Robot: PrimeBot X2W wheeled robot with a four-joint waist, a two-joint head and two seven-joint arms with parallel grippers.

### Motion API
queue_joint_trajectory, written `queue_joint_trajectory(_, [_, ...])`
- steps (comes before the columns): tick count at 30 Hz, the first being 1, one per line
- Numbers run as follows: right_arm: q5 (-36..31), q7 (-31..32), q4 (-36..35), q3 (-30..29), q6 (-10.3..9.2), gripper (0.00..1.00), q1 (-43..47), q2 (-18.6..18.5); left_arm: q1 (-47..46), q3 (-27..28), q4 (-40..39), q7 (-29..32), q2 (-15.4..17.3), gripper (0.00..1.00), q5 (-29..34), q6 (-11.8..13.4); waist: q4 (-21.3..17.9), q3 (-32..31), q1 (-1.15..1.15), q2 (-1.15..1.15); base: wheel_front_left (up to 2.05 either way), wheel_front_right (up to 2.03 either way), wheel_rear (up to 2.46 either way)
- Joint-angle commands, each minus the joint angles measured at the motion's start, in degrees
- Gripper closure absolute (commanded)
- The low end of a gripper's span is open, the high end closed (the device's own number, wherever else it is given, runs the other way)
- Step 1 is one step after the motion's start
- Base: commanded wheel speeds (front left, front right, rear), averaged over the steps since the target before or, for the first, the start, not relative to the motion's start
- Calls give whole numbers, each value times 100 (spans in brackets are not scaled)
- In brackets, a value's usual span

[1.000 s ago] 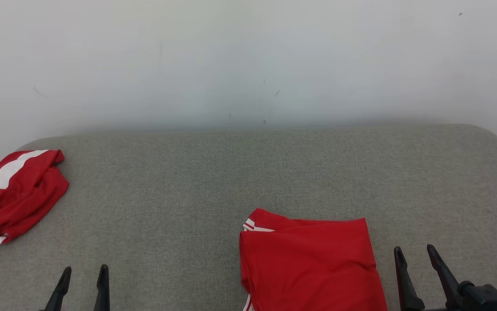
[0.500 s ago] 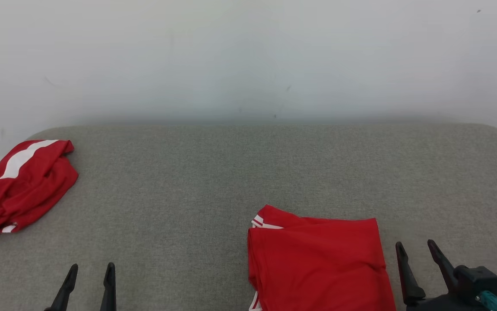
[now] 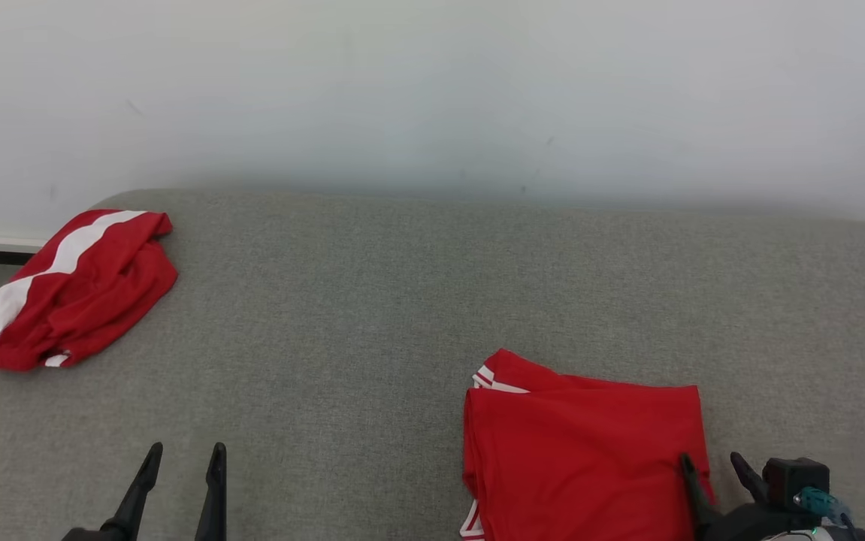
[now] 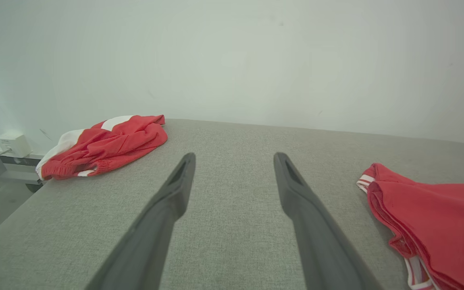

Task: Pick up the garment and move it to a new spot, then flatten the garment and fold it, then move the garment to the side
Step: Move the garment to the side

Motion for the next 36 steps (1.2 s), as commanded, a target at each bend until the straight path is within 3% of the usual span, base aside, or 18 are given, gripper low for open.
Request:
queue_joint_trajectory(1, [20, -20, 88, 13, -15, 0, -63, -8, -88, -4, 16, -43, -6, 0, 6, -7, 56, 32, 0, -1, 0, 0, 0])
queue_joint_trajectory(7, [107, -180, 1165, 65, -15, 0, -388, 36, -152, -40, 133, -119, 24, 0, -45, -21, 101, 82, 0, -1, 0, 0, 0])
queue_joint_trajectory(14, [322, -149, 1904, 492, -3, 0, -668, 218, -196, -60, 222, -186, 21, 0, -73, 13, 58, 112, 0, -1, 0, 0, 0])
queue_joint_trajectory(15, [379, -117, 1983, 548, -1, 36, -702, 248, -195, -65, 240, -196, 16, 0, -75, 18, 54, 110, 0, -1, 0, 0, 0])
queue_joint_trajectory(16, [415, -111, 2048, 616, -1, 84, -742, 263, -195, -72, 264, -217, 7, 0, -81, 23, 54, 107, 0, -1, 0, 0, 0])
queue_joint_trajectory(17, [464, -131, 2086, 688, 0, 100, -784, 274, -202, -82, 289, -226, -1, 0, -84, 27, 56, 106, 0, -1, 0, 0, 0])
queue_joint_trajectory(24, [674, -241, 2106, 1139, -2, 100, -1458, 31, -214, -106, 341, -329, -18, 0, -111, 45, -18, 264, 0, -1, 0, 0, 0])
queue_joint_trajectory(36, [667, -66, 2038, 1765, -8, 100, -3102, -853, -780, -186, 186, -549, 24, 0, -25, 21, -267, 1284, 0, -1, 0, 0, 0])
